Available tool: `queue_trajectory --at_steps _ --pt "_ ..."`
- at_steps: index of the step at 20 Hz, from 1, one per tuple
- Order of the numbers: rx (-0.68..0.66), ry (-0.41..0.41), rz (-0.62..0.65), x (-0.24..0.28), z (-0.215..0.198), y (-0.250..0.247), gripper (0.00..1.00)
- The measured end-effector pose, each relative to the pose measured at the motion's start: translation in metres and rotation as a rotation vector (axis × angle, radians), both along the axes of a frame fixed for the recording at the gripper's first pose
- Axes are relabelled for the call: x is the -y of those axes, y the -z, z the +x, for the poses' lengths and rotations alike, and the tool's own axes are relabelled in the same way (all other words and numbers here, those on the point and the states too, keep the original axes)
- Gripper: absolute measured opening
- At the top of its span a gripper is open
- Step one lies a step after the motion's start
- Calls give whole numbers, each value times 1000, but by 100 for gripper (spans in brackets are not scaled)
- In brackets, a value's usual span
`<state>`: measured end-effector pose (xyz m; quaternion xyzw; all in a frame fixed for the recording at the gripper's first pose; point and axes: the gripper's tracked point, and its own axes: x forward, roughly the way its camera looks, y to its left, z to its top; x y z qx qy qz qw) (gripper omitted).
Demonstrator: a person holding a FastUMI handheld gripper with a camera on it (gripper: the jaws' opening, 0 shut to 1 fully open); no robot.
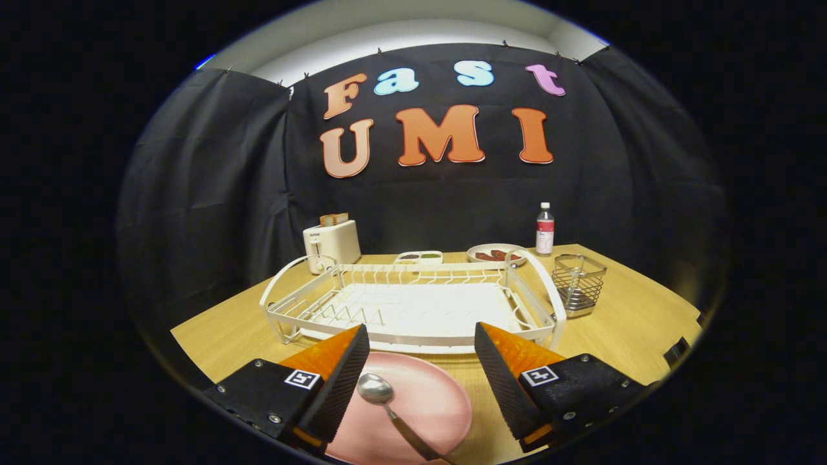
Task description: Take the plate from the dish rack, then take the spoon from the basket and place it into the plate.
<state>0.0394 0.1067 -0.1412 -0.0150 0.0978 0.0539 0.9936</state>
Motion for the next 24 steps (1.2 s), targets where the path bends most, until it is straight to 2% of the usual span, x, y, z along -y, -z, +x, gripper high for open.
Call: queue_trajectory --at_steps 12,17,24 --pt "69 183 -63 139 6 -52 97" --pt "110 212 -48 162 5 -77 97" --pt "112 221 -19 167 -2 -79 97"
